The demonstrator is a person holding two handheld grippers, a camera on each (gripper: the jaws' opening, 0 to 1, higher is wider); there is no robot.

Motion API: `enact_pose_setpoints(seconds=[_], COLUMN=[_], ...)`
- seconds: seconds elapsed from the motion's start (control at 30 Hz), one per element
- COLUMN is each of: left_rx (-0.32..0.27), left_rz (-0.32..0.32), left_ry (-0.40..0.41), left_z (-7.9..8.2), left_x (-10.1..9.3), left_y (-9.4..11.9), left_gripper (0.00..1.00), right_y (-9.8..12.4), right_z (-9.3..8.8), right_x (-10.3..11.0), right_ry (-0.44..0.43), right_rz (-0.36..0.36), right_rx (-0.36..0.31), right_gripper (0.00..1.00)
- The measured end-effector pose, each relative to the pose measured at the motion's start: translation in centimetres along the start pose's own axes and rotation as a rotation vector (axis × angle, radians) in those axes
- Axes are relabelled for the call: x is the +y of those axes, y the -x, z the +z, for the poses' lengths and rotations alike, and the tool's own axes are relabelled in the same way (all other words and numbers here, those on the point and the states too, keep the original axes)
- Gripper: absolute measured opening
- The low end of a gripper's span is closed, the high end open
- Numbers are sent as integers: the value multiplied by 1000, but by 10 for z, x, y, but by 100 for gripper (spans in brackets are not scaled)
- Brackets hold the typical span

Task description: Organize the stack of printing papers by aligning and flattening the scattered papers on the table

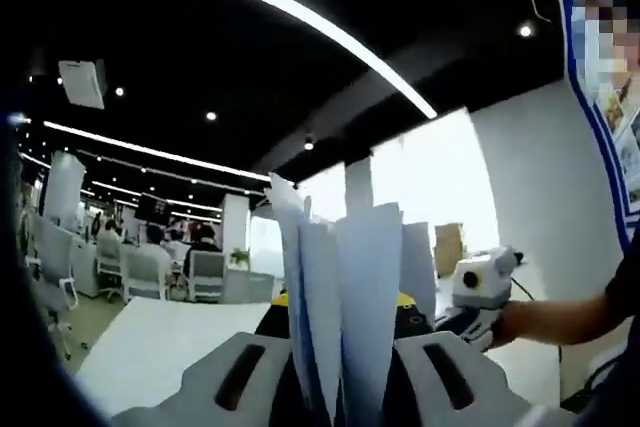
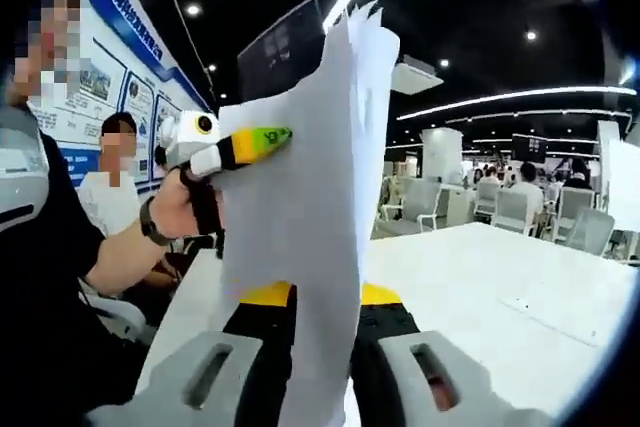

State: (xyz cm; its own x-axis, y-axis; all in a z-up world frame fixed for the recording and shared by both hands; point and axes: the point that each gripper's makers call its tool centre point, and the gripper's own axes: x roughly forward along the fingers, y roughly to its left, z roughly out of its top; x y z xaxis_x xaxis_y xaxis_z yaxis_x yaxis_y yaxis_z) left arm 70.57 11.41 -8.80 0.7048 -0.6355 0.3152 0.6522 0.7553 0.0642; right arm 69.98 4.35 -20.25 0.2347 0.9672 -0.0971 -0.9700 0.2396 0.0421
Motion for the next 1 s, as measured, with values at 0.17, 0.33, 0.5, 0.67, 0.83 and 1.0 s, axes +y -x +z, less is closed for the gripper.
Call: enact_pose_setpoints(seconds=[0.17,0.33,0.5,0.67,0.83,1.0], left_rx=[40,33,53,94,81,72], left_rz=[-37,-49,-67,-124,-195,-203], left_ry=[55,44,26,18,8,-7], left_z=[-12,-3,-8,-24,-29,-25], left_x=[-9,-12,-17,-26,-36,-35], left_y=[-2,2,11,25,25,15], left_gripper=[23,24,27,27,16,7], right_y=[-8,-2,20,34,36,32], right_z=[-36,-13,23,19,17,20], right_x=[0,2,6,12,11,6], right_ry=[-6,55,25,96,93,65], right_rz=[28,20,52,77,79,47], right_rx=[131,64,-28,19,22,6], right_gripper=[19,23,21,16,0,0])
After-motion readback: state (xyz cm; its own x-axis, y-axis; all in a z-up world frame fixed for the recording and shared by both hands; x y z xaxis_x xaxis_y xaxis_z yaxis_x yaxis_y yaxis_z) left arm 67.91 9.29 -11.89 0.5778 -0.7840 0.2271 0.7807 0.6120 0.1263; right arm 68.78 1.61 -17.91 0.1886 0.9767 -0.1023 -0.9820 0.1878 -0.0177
